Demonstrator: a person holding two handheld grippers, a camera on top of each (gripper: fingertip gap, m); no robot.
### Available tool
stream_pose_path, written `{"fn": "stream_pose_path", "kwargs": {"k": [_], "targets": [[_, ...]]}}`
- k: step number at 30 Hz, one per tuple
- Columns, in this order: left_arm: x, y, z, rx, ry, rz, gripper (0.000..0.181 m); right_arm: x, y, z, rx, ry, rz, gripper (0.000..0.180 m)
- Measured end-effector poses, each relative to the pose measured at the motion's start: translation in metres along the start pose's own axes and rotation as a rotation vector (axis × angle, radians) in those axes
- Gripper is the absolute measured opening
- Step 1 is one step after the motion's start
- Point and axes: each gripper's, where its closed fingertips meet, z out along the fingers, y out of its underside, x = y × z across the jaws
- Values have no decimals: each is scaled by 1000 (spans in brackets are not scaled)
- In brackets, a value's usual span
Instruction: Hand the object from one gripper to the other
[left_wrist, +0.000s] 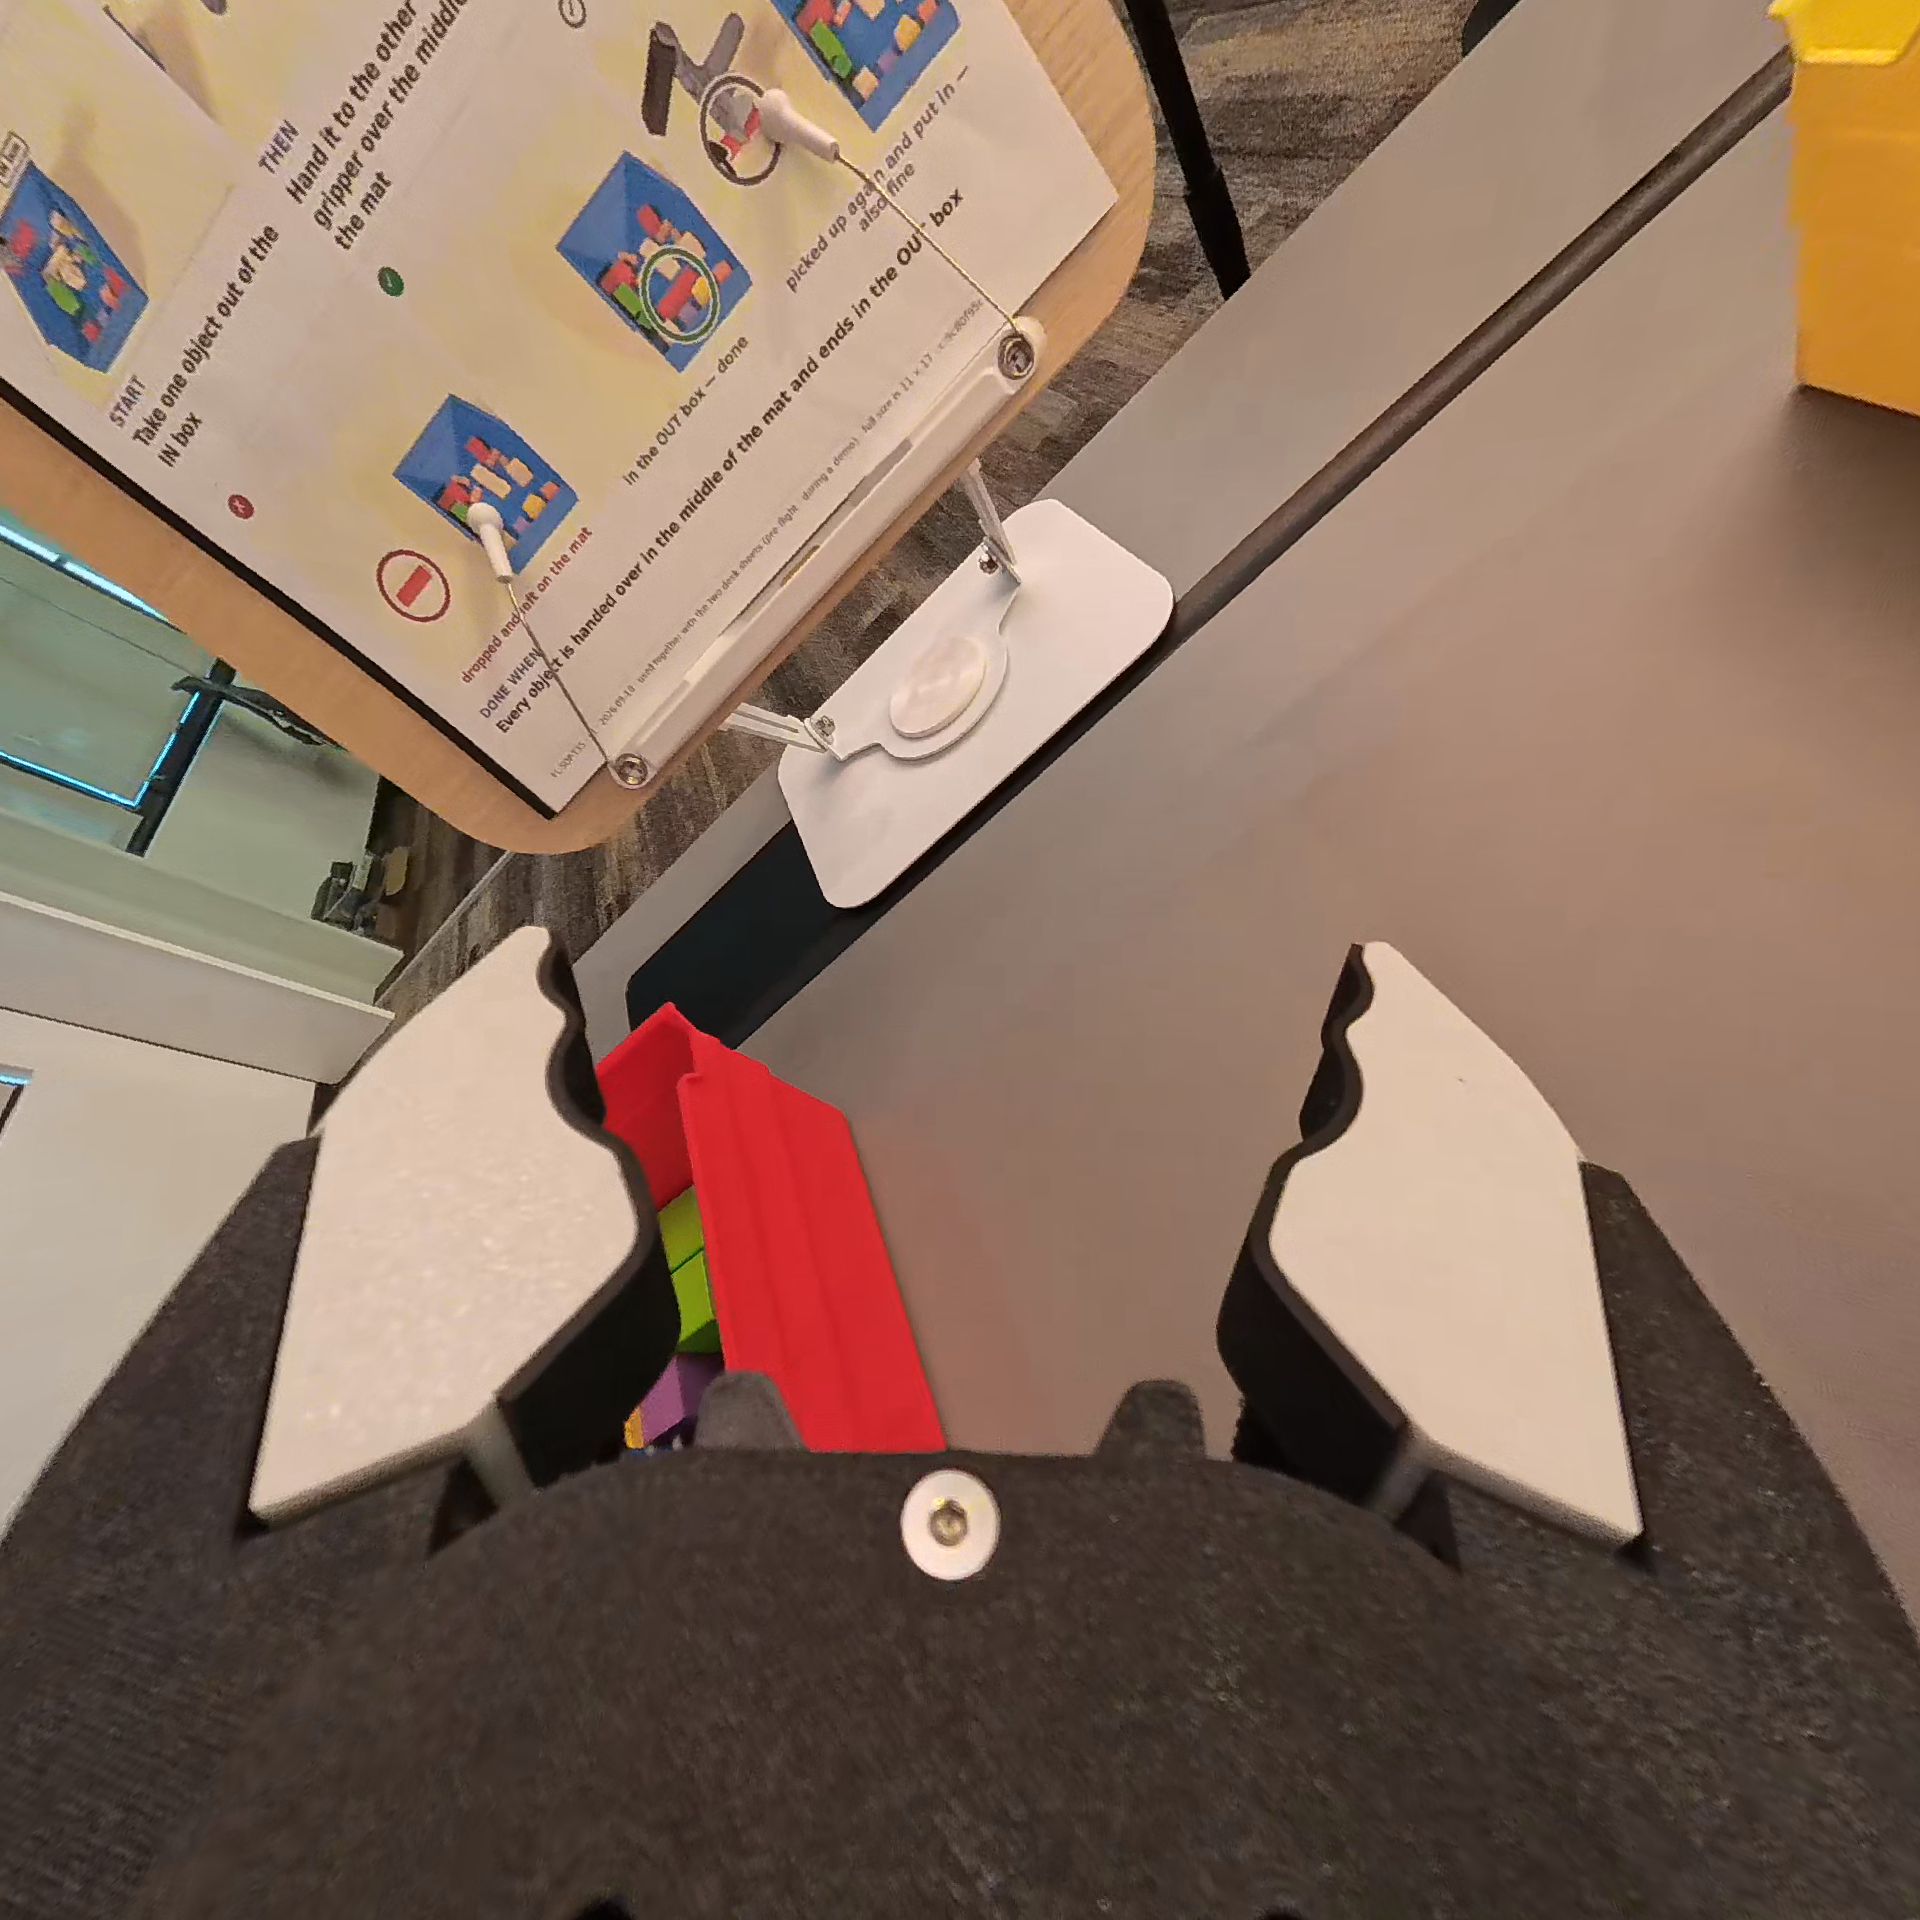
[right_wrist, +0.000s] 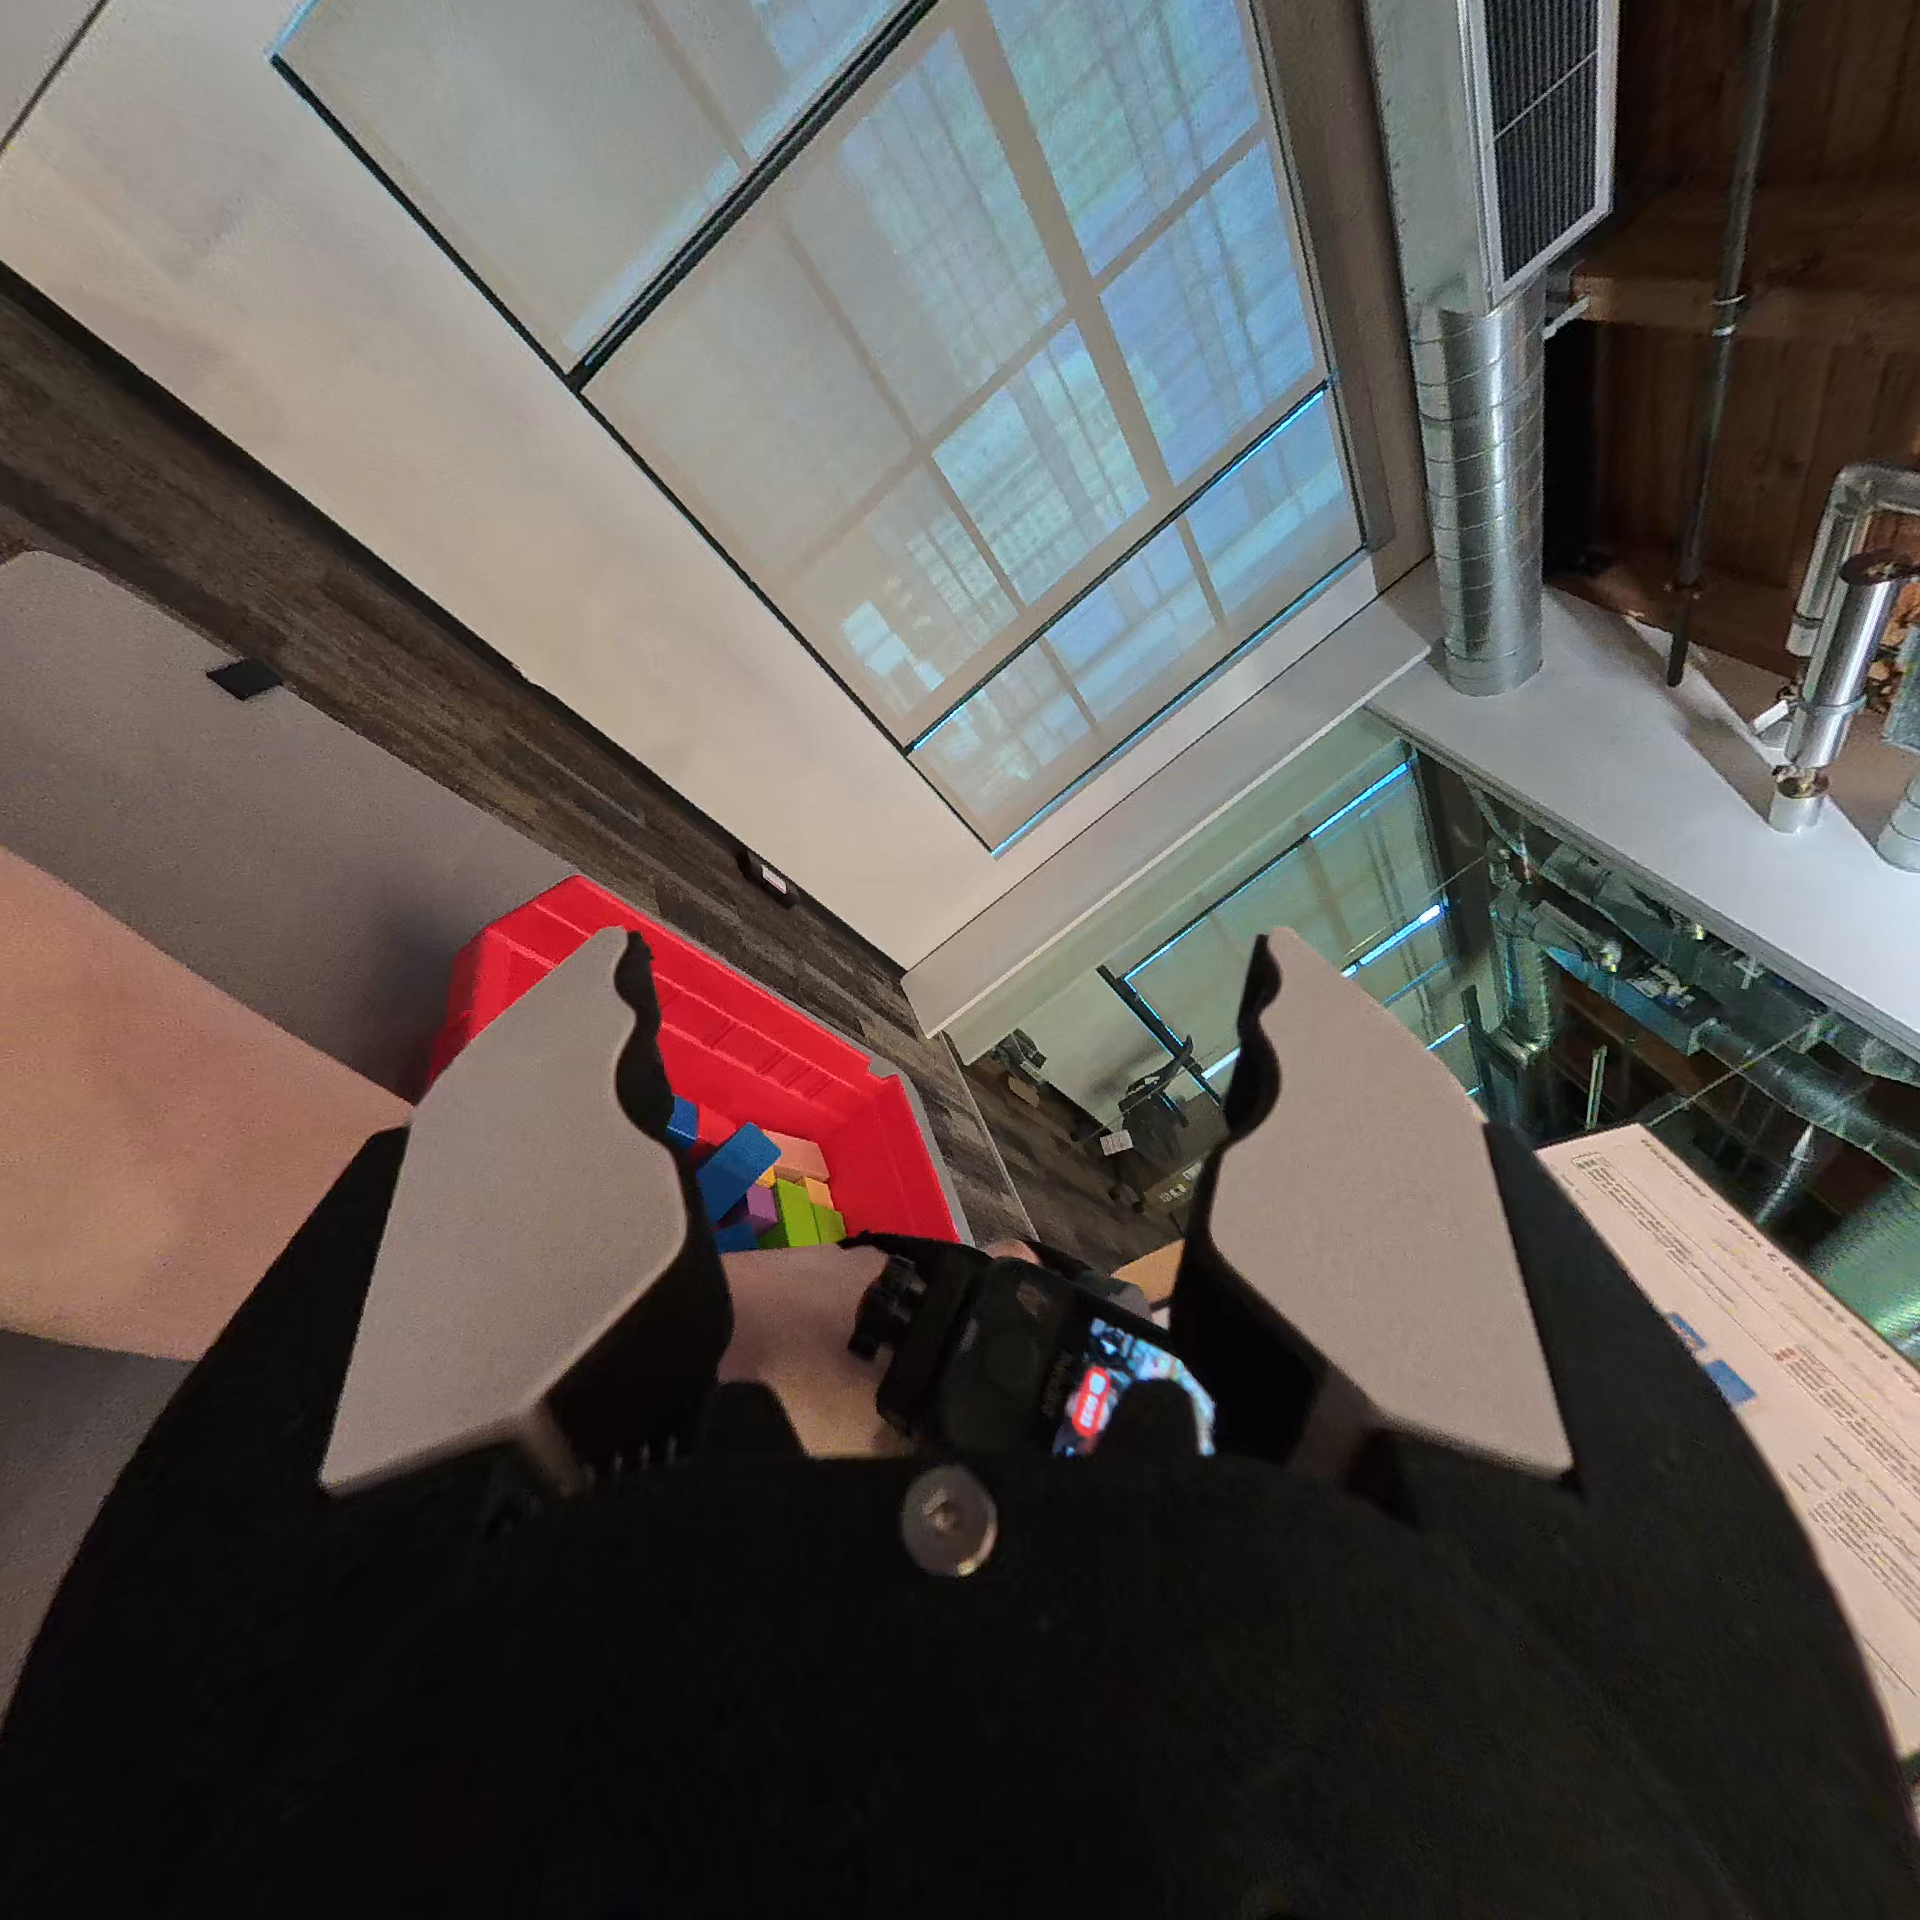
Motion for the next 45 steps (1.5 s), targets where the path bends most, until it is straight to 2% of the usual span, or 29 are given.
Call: {"fn": "stream_pose_path", "kwargs": {"k": [8,11,13,16,18,19,21,23,25,27,31,45], "targets": [[1,0,1,5,18,-15,131,11,2,-3,-23,22,-9,106],[0,-3,0,37,77,-89,131,39,12,-18,-45,110,28,106],[-13,-12,-6,115,130,-216,130,75,31,-37,-102,219,81,106],[-50,-47,-41,395,172,-394,130,128,89,-77,-259,406,213,106],[-70,-79,-90,696,192,-460,129,150,153,-109,-481,546,336,103],[-72,-94,-119,853,229,-477,126,152,190,-127,-642,607,411,100],[-58,-114,-170,1061,338,-470,124,136,252,-158,-973,650,486,100],[-32,-129,-215,1230,432,-418,127,123,279,-165,-1140,630,425,100],[0,-136,-253,1366,492,-343,130,117,286,-162,-1232,611,282,100],[33,-139,-276,1427,518,-252,131,105,288,-152,-1295,559,203,101],[67,-135,-303,1564,435,-108,130,83,288,-131,-1328,469,112,100],[66,-139,-278,1476,425,-119,129,57,288,-119,-1417,365,15,100]]}}
